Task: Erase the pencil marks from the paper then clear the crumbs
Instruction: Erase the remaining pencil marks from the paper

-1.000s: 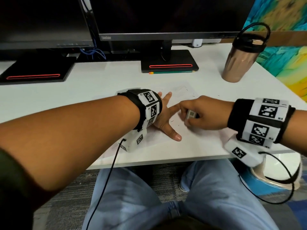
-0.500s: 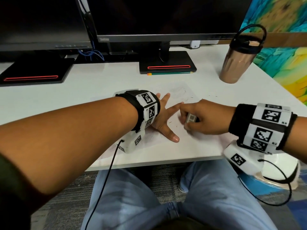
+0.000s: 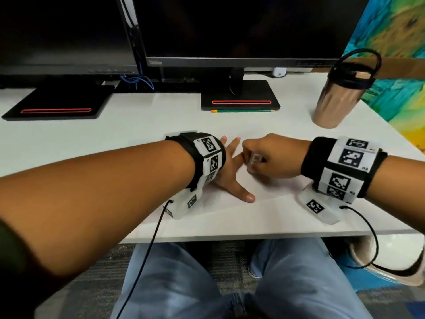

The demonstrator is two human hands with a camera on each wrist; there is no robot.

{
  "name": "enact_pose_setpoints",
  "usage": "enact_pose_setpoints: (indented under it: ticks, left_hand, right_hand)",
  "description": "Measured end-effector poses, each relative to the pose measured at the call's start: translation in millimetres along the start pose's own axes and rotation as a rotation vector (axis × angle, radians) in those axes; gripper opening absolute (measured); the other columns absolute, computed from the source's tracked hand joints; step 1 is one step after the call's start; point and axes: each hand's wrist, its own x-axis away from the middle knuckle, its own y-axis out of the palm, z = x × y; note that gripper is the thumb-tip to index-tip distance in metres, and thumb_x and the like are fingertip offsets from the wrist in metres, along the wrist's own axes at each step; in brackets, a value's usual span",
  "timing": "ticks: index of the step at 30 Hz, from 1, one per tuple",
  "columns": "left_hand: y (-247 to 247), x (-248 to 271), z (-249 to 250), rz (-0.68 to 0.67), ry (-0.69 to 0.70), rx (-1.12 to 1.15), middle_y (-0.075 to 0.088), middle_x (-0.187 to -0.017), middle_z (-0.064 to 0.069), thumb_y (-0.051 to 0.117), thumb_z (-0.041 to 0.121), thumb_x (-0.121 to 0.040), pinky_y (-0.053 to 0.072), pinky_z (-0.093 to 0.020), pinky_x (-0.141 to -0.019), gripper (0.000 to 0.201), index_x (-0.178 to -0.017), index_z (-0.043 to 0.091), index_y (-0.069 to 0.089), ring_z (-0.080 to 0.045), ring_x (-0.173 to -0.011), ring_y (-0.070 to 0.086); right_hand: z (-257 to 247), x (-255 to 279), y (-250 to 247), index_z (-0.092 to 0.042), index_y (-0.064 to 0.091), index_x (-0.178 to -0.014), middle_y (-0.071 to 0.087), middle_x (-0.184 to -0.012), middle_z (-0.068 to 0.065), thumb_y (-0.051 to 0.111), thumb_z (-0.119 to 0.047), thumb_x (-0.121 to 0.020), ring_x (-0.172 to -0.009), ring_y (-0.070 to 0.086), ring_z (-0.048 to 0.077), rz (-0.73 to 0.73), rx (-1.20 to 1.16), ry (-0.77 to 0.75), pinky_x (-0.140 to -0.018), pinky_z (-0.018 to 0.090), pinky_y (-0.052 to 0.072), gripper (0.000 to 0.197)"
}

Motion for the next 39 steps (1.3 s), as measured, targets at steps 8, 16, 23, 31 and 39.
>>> enact_pose_setpoints:
  ticks: [8, 16, 23, 31, 39]
  left_hand:
    - [-2.1, -3.7, -0.7, -0.033, -0.017, -0.052, -0.034, -0.159, -0.011, 0.048, 0.094, -0.062, 0.003, -0.063, -0.117, 0.127, -0.155, 0.035, -0.016, -0.041, -0.148, -0.021]
    - [-3.0, -3.3, -1.0, -0.036, -0.021, -0.058, -0.034, -0.159, -0.012, 0.046, 0.095, -0.061, 0.002, -0.062, -0.117, 0.125, -0.156, 0.037, -0.010, -0.041, -0.148, -0.021]
    - [-1.4, -2.8, -2.0, -0.010, -0.013, -0.045, -0.033, -0.159, -0.011, 0.048, 0.095, -0.060, 0.004, -0.062, -0.117, 0.126, -0.154, 0.040, -0.016, -0.041, -0.148, -0.020]
    - [0.5, -6.2, -2.3, 0.003, -0.014, -0.046, -0.033, -0.159, -0.011, 0.048, 0.096, -0.057, 0.006, -0.063, -0.117, 0.131, -0.150, 0.039, -0.026, -0.042, -0.148, -0.019]
    - [0.6, -6.9, -1.5, 0.012, -0.025, -0.043, -0.032, -0.159, -0.011, 0.049, 0.095, -0.057, 0.007, -0.064, -0.116, 0.135, -0.146, 0.036, -0.033, -0.042, -0.149, -0.017]
  right_hand:
    - [4.5, 5.3, 5.7, -0.023, 0.053, -0.092, 0.063, -0.082, -0.016, 0.061, -0.021, -0.089, -0.074, 0.057, 0.005, -0.033, -0.110, -0.027, -0.073, 0.028, 0.047, 0.009]
    - [-3.5, 5.1, 5.1, -0.022, 0.053, -0.091, 0.064, -0.085, -0.012, 0.064, -0.021, -0.087, -0.078, 0.059, 0.008, -0.057, -0.097, -0.024, -0.070, 0.023, 0.045, 0.012]
    - [-3.5, 8.6, 8.1, -0.020, 0.056, -0.092, 0.061, -0.081, -0.014, 0.066, -0.021, -0.085, -0.073, 0.057, 0.001, -0.051, -0.140, -0.035, -0.071, 0.026, 0.048, 0.012]
    - [-2.4, 13.6, 8.3, -0.020, 0.055, -0.092, 0.059, -0.077, -0.016, 0.067, -0.023, -0.086, -0.069, 0.055, 0.000, -0.063, -0.157, -0.047, -0.067, 0.021, 0.043, 0.013]
    - [1.0, 19.1, 7.3, -0.034, 0.045, -0.076, 0.059, -0.077, -0.018, 0.068, -0.023, -0.086, -0.066, 0.055, -0.008, -0.073, -0.169, -0.037, -0.062, 0.017, 0.040, 0.027]
